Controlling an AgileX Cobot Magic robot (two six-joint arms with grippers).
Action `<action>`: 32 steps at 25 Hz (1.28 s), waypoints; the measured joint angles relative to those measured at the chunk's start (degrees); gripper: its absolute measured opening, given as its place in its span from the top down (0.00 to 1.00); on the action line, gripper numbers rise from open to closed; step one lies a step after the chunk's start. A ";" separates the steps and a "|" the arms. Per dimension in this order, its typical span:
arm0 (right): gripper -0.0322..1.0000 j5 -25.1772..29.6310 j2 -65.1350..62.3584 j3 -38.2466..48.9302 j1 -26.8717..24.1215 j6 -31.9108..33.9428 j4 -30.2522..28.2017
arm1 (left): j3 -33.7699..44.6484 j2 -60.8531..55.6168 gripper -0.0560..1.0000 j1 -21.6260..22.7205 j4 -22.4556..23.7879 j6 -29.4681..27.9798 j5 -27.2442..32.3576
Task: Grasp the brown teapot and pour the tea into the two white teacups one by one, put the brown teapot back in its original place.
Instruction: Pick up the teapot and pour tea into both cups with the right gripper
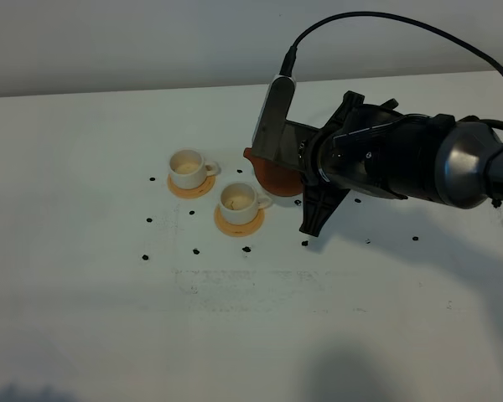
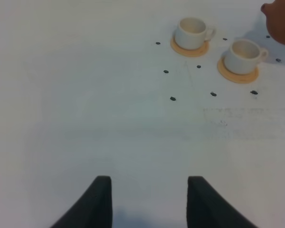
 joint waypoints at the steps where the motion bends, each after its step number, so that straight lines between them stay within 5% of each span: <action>1: 0.88 -0.46 0.00 0.53 0.00 0.00 -0.29 | 0.00 0.00 0.54 0.00 0.00 0.00 0.00; 8: 0.88 -3.11 -1.63 3.33 0.44 0.00 -1.30 | 0.00 0.00 0.54 0.00 0.00 0.00 0.00; 32: 0.88 -4.57 -1.93 3.62 2.35 0.00 -18.80 | 0.00 0.00 0.54 0.00 0.00 0.00 0.00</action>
